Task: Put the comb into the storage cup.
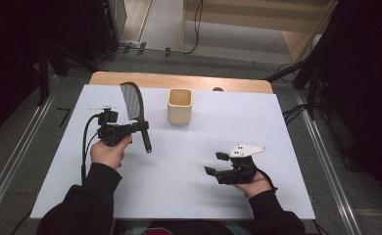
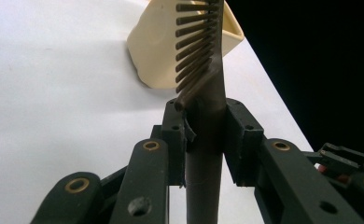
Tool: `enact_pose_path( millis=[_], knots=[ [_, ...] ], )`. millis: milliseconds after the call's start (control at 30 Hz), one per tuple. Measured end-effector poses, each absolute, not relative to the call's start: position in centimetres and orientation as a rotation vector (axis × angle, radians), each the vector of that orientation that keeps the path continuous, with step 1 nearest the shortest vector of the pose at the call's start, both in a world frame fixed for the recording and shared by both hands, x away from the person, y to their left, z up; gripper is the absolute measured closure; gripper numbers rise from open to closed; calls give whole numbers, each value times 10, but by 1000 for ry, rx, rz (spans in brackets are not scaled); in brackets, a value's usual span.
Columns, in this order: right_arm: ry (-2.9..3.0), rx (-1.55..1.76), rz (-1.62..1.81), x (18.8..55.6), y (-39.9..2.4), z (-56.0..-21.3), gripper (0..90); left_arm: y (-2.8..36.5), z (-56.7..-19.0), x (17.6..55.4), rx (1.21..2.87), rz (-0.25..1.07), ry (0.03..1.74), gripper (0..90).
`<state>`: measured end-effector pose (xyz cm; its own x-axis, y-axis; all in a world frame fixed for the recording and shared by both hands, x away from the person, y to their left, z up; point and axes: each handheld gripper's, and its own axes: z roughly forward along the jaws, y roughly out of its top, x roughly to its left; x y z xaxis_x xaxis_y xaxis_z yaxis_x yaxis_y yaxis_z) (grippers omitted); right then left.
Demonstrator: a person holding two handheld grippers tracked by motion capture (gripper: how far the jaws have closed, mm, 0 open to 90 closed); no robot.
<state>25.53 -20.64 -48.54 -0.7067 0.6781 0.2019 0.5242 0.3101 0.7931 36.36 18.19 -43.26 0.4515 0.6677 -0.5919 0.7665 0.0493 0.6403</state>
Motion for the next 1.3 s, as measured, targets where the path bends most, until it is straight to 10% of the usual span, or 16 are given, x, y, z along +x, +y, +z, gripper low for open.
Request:
enact_pose_path(
  millis=[1300],
  knots=[
    [2369,1178,1317,233,-260,-486,260,167,-421,383,1697,-173,1158,727]
  ],
)
